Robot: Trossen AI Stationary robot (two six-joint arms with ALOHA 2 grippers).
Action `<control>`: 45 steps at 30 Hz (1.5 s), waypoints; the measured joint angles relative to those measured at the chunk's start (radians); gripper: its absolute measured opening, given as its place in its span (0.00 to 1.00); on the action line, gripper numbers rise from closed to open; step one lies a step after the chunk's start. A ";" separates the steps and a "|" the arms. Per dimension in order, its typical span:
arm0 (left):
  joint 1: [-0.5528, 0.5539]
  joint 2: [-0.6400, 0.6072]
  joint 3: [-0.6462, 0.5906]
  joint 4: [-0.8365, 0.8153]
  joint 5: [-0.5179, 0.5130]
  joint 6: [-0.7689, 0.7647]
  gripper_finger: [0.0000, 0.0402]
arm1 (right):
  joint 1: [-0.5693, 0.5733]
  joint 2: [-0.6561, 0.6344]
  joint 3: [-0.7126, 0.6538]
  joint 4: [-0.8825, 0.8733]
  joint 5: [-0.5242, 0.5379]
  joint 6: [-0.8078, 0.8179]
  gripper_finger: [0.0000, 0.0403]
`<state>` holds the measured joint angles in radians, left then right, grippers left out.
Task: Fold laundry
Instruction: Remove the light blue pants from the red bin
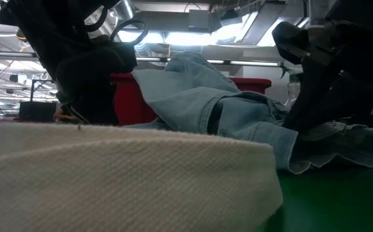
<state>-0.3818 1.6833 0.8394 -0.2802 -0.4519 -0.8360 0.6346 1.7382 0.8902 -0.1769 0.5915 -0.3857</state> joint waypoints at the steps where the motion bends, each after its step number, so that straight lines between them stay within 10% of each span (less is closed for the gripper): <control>1: 0.000 0.000 0.000 0.000 0.000 0.000 0.20 | 0.000 0.000 0.000 0.000 0.000 0.005 0.02; 27: 0.065 0.000 0.000 -0.043 0.078 -0.055 0.41 | 0.028 -0.002 0.325 -0.463 -0.113 0.118 0.00; 37: 0.065 0.000 0.000 -0.091 0.073 -0.127 0.05 | 0.054 -0.041 0.372 -0.696 -0.120 0.252 0.00; 45: 0.057 -0.029 0.094 -0.220 0.077 -0.123 0.01 | 0.143 -0.184 0.372 -0.860 -0.132 0.440 0.00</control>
<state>-0.3244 1.6548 0.9333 -0.5005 -0.3748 -0.9589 0.7781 1.5546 1.2625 -1.0372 0.4596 0.0538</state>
